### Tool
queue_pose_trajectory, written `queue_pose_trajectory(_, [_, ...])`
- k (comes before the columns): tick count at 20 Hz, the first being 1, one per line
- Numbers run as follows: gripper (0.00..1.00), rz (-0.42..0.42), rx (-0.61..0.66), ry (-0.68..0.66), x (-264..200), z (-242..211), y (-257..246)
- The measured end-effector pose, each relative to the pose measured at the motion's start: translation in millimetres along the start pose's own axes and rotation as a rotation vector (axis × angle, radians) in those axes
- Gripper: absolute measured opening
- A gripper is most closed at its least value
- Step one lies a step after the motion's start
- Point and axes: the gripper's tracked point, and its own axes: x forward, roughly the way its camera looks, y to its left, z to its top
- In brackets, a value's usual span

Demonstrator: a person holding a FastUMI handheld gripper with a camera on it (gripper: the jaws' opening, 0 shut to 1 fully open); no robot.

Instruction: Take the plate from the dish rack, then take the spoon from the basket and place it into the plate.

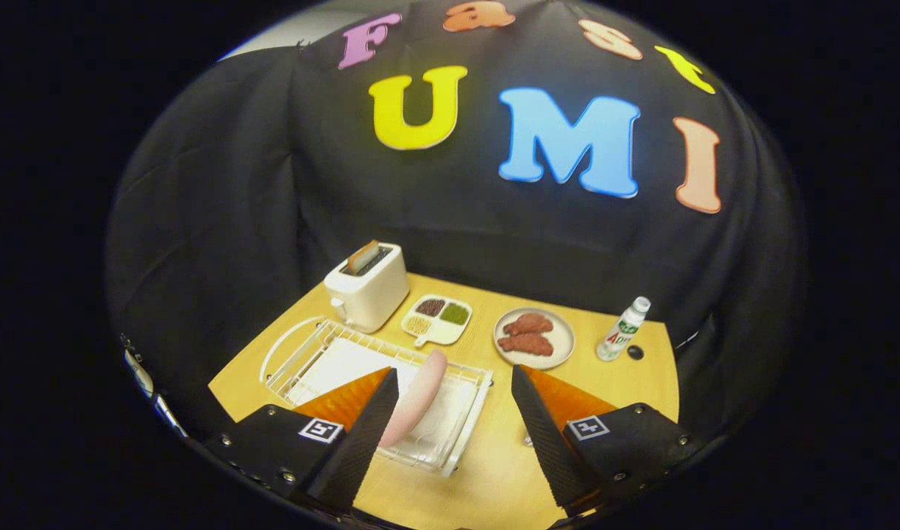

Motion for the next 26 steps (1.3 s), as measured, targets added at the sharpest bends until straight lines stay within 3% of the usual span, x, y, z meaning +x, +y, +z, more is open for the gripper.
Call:
queue_pose_trajectory(6, [0.95, -0.025, -0.027, 0.285, 40.4, -18.0, 8.5])
queue_pose_trajectory(14, [0.95, -0.105, -0.027, 0.428, 82.4, -23.2, 7.5])
queue_pose_trajectory(17, [0.94, -0.095, -0.008, 0.468, 96.6, -30.9, 19.7])
queue_pose_trajectory(18, [0.8, -0.103, -0.013, 0.475, 100.2, -33.3, 20.4])
queue_pose_trajectory(20, [0.65, -0.146, -0.03, 0.497, 104.4, -44.0, 12.4])
queue_pose_trajectory(23, [0.62, -0.169, -0.011, 0.504, 117.5, -54.1, 5.8])
queue_pose_trajectory(24, [0.34, -0.165, -0.009, 0.505, 111.3, -46.0, 10.4])
queue_pose_trajectory(26, [0.34, -0.195, -0.004, 0.499, 112.5, -43.7, 1.0])
